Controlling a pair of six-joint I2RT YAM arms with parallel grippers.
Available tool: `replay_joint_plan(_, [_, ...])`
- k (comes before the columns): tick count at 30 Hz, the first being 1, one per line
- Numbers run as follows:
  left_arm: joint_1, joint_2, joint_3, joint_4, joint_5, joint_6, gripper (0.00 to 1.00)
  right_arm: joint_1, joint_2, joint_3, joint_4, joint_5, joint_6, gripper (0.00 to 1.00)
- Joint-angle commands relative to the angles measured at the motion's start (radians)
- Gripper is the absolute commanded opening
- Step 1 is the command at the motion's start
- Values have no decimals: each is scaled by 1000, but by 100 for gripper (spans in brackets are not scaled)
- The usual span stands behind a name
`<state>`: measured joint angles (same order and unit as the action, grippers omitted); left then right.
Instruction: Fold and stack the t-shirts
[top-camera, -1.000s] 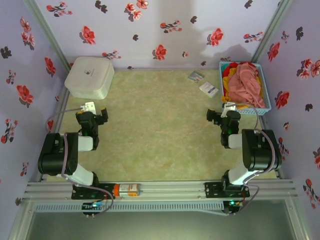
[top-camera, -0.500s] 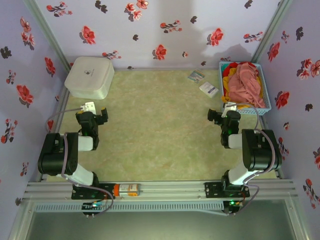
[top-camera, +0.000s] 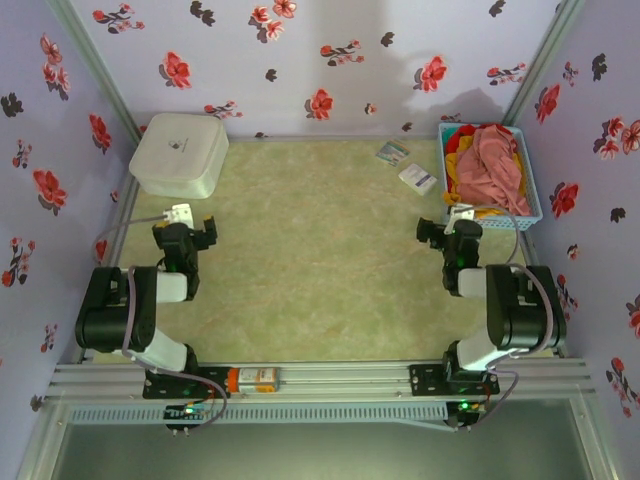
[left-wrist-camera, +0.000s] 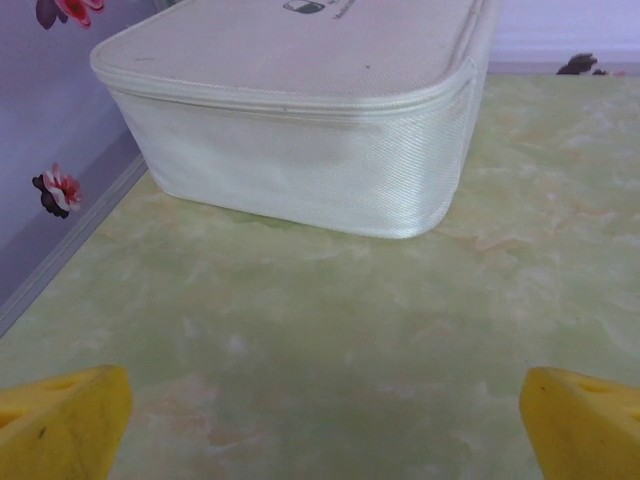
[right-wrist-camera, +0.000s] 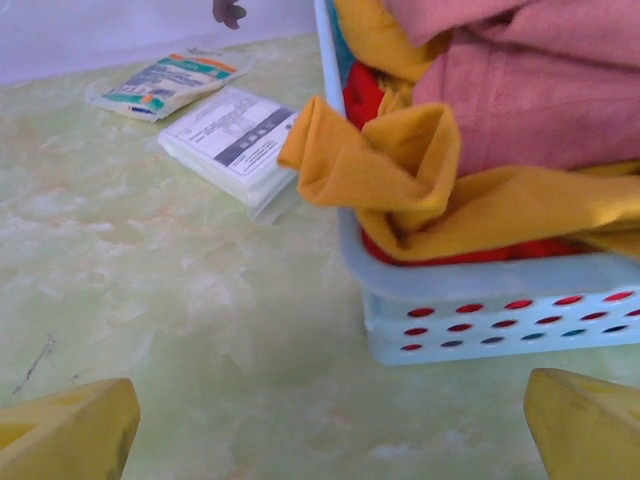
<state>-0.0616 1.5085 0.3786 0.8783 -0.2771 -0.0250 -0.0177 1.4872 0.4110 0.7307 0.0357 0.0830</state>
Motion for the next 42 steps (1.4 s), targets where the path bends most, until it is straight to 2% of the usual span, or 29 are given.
replay_joint_plan(1, [-57,-105,30,-100,-95,69,99,6,-80,112,-235,75,51,99])
replay_joint_plan(4, [-78,-191,107,-323,-147,23,97,6,-114,206,-451,111,100,99])
replay_joint_plan(9, [-94,-297,244,-664,-130,-165,84,-6,-115,408,-806,314,348,99])
replay_joint_plan(12, [-113,-320,328,-828,-96,-219,84,-19,-50,598,-1051,312,385,99])
replay_joint_plan(15, [-124,-332,403,-986,-40,-293,84,-39,10,735,-1200,305,426,99])
replay_joint_plan(19, [-138,-344,465,-1142,53,-351,81,-85,67,822,-1223,200,481,92])
replay_joint_plan(23, [-171,-376,457,-1217,115,-394,78,-122,131,889,-1228,170,519,83])
replay_joint_plan(28, [-218,-428,407,-1256,133,-424,78,-136,205,951,-1204,183,524,81])
replay_joint_plan(38, [-246,-489,345,-1281,159,-458,78,-146,347,1031,-1114,206,553,79])
replay_joint_plan(41, [-247,-507,332,-1282,161,-464,78,-150,387,1058,-1104,182,554,69])
replay_joint_plan(42, [-248,-512,326,-1280,160,-465,78,-151,396,1070,-1115,178,558,60])
